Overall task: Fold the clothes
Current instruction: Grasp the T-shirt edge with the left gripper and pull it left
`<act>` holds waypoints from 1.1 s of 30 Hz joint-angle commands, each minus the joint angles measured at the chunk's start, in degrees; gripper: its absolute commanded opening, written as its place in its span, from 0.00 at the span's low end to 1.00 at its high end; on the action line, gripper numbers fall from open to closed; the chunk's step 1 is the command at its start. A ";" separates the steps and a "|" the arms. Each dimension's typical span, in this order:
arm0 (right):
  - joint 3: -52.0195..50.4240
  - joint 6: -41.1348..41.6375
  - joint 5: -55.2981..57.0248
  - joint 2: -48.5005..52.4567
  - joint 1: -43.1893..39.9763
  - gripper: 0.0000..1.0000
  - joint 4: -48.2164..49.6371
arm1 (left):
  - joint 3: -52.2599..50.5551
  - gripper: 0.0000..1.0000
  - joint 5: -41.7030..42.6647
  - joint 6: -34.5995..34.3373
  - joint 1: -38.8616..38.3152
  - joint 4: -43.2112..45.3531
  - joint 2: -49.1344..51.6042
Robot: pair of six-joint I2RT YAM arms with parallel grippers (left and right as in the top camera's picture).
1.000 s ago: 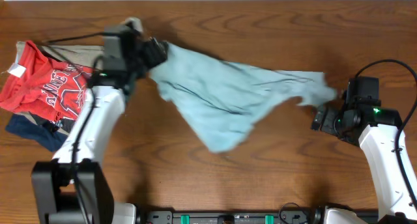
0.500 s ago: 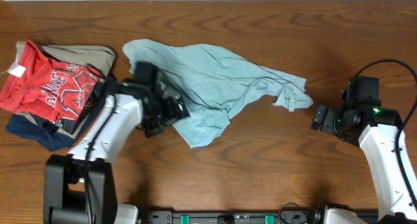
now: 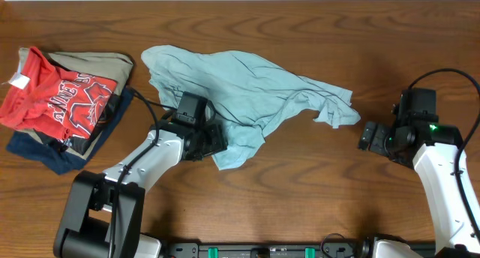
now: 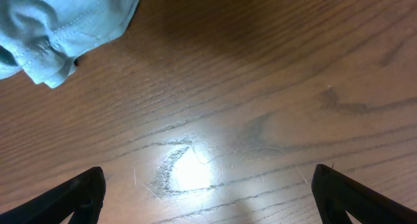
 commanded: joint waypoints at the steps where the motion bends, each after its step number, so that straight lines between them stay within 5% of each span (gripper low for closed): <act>1: 0.66 0.33 0.15 -0.46 -0.61 0.99 -0.04 | -0.35 0.55 -1.49 -0.26 -0.09 -0.02 0.55; 13: 0.66 0.35 -0.07 -0.46 -0.61 0.99 -0.02 | -1.49 0.56 -1.53 -0.26 -2.93 3.98 4.24; 16: 0.66 0.35 -0.48 -0.46 -0.61 0.99 -0.04 | -1.49 0.30 -1.51 -0.26 -3.89 5.84 6.10; 17: 0.66 0.33 -0.48 -0.46 -0.61 0.99 -0.04 | -1.49 0.11 -1.51 -0.26 -3.93 5.75 6.40; 19: 0.66 0.33 -0.46 -0.46 -0.61 0.99 -0.11 | -1.49 0.06 -1.51 -0.24 -3.91 4.28 6.43; 27: 0.63 0.33 -0.48 -0.46 -0.61 0.99 -0.24 | -1.25 0.06 -2.36 3.17 1.14 -14.58 1.31; 33: 0.52 -1.90 -7.48 -0.24 -0.50 0.95 -0.79 | -1.25 0.06 -14.27 4.11 10.73 -29.68 -7.63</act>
